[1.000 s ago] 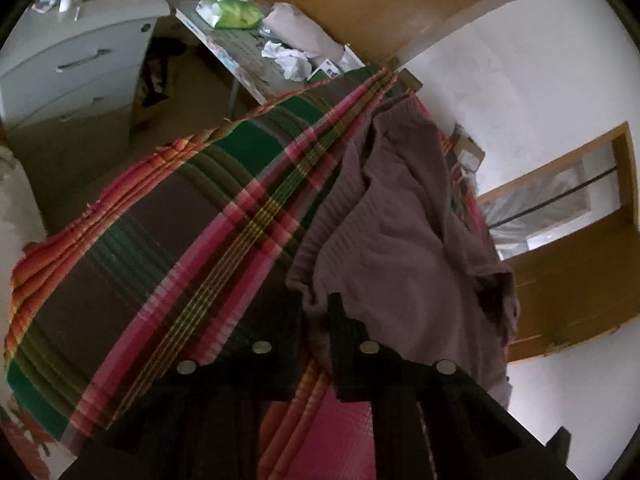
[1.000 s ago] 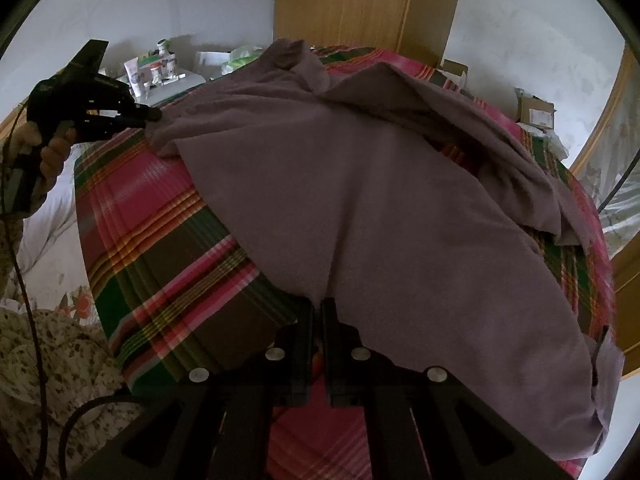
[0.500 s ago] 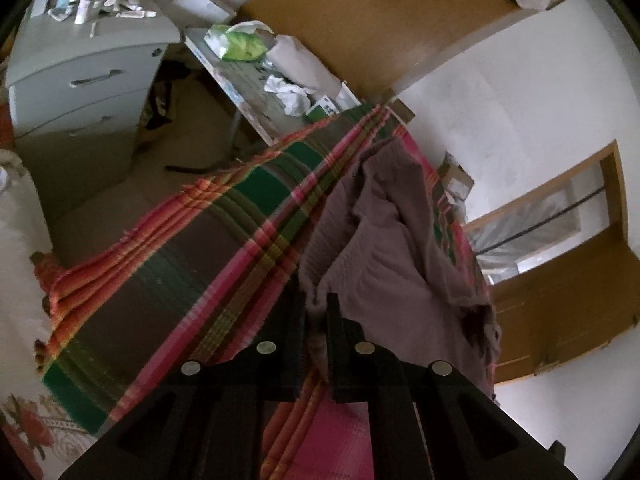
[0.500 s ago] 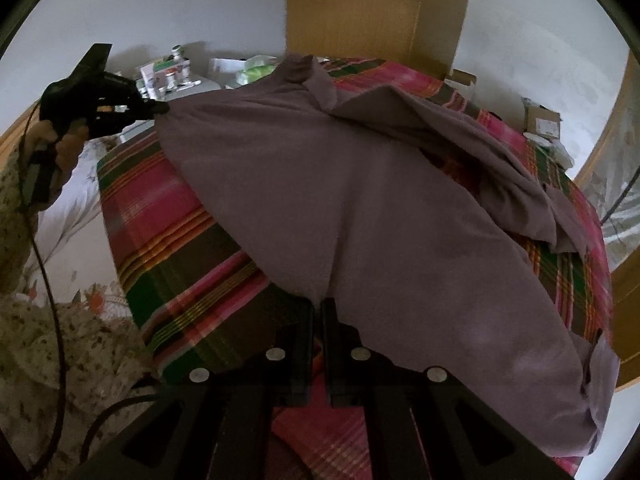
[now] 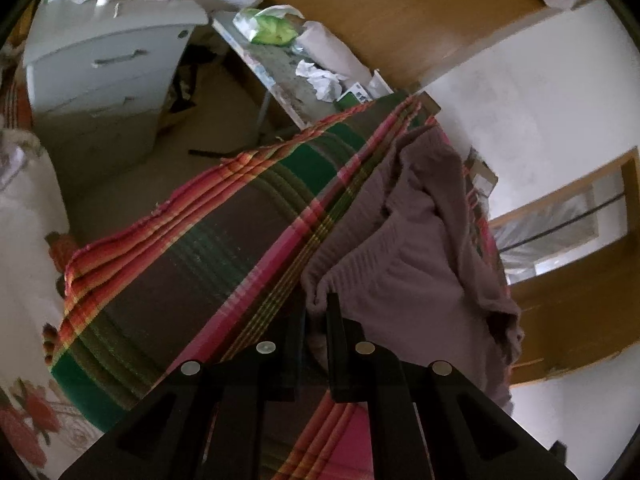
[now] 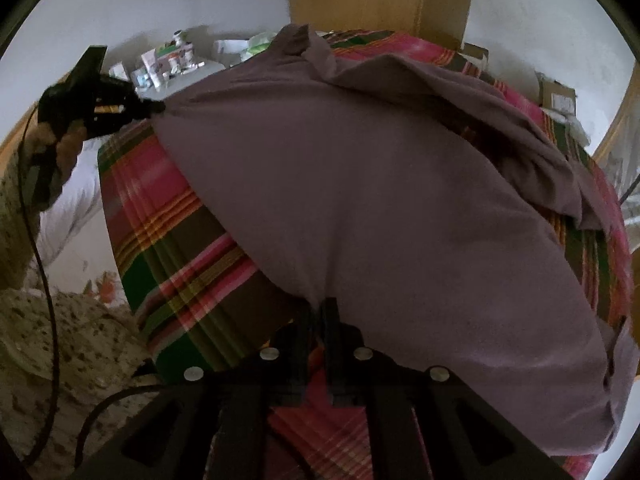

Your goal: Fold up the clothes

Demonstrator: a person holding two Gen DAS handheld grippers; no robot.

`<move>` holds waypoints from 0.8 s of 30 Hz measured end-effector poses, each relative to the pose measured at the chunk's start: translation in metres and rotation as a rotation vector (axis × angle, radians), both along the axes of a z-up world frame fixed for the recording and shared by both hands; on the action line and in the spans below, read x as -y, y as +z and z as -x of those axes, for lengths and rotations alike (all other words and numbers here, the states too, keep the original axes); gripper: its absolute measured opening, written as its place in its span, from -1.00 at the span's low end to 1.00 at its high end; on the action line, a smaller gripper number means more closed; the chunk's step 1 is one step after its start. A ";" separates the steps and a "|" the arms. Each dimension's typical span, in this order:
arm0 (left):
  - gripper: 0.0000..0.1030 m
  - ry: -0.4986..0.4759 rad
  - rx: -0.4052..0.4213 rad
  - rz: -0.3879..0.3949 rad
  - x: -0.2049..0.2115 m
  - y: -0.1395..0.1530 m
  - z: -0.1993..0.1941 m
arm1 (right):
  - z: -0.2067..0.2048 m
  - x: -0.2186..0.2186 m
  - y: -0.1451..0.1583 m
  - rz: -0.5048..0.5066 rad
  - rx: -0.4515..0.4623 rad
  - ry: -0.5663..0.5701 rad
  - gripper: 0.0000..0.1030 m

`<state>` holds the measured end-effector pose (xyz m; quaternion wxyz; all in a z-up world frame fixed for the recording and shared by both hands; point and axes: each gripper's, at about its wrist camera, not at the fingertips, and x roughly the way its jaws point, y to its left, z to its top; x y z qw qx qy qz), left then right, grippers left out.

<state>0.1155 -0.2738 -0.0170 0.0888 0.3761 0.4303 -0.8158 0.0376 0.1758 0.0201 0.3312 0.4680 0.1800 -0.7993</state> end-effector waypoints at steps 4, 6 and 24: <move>-0.81 -0.022 -0.038 0.040 -0.006 0.012 -0.004 | 0.002 -0.014 0.014 0.089 0.010 -0.049 -0.67; -0.81 -0.026 -0.078 0.043 -0.009 0.019 -0.009 | 0.001 -0.027 0.023 0.143 0.008 -0.079 -0.53; -0.73 -0.042 -0.239 0.082 -0.045 0.062 -0.011 | 0.003 -0.246 0.050 0.237 -0.241 -0.846 -0.20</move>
